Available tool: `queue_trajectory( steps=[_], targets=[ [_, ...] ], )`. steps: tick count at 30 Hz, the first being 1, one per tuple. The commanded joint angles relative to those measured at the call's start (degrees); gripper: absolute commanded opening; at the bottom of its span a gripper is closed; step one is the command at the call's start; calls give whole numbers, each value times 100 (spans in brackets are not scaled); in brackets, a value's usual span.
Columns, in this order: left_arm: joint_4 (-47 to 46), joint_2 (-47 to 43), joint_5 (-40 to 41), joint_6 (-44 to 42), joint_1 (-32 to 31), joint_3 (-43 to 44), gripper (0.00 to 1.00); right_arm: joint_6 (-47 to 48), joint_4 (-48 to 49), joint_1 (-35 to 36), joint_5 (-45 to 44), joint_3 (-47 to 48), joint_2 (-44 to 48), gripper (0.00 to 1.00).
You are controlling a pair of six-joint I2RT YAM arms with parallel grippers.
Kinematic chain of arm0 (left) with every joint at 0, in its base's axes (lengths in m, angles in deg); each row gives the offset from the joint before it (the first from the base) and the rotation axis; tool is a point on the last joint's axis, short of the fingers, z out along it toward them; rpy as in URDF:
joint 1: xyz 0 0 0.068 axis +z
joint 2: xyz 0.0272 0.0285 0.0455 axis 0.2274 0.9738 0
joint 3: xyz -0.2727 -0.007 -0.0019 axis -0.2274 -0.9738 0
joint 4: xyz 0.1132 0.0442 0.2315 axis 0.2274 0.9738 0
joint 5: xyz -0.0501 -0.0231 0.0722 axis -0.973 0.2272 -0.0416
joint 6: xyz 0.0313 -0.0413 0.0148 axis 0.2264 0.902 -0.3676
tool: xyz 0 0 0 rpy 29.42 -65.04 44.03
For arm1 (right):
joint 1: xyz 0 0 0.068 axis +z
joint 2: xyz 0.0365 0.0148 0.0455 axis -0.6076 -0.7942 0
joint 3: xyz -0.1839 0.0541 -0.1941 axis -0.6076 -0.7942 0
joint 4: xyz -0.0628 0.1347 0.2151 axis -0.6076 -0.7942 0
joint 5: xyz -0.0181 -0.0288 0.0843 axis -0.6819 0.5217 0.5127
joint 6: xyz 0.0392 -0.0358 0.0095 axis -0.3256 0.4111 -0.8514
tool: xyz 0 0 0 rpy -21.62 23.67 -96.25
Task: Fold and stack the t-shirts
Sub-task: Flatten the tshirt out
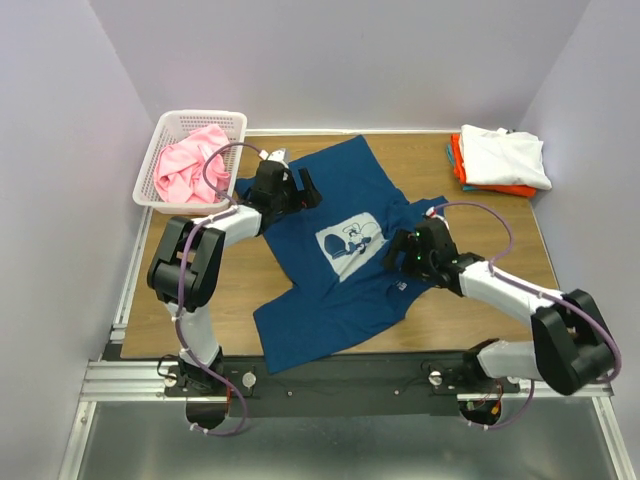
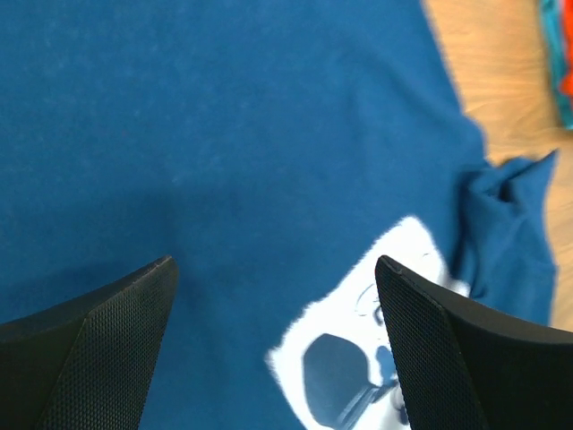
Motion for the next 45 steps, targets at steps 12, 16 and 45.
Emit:
queue_trajectory(
  steps=[12,16,45],
  targets=[
    [-363,409,-1228,-9,16,-674,96,195,-49,-1540,46,1424,-2295,100],
    [-758,5,-1599,263,-150,-1385,95,389,-58,-1716,-130,2135,-2945,100],
    [2325,-3108,2806,107,-1627,-378,98,1479,-94,-1962,-60,2983,-1332,100]
  ],
)
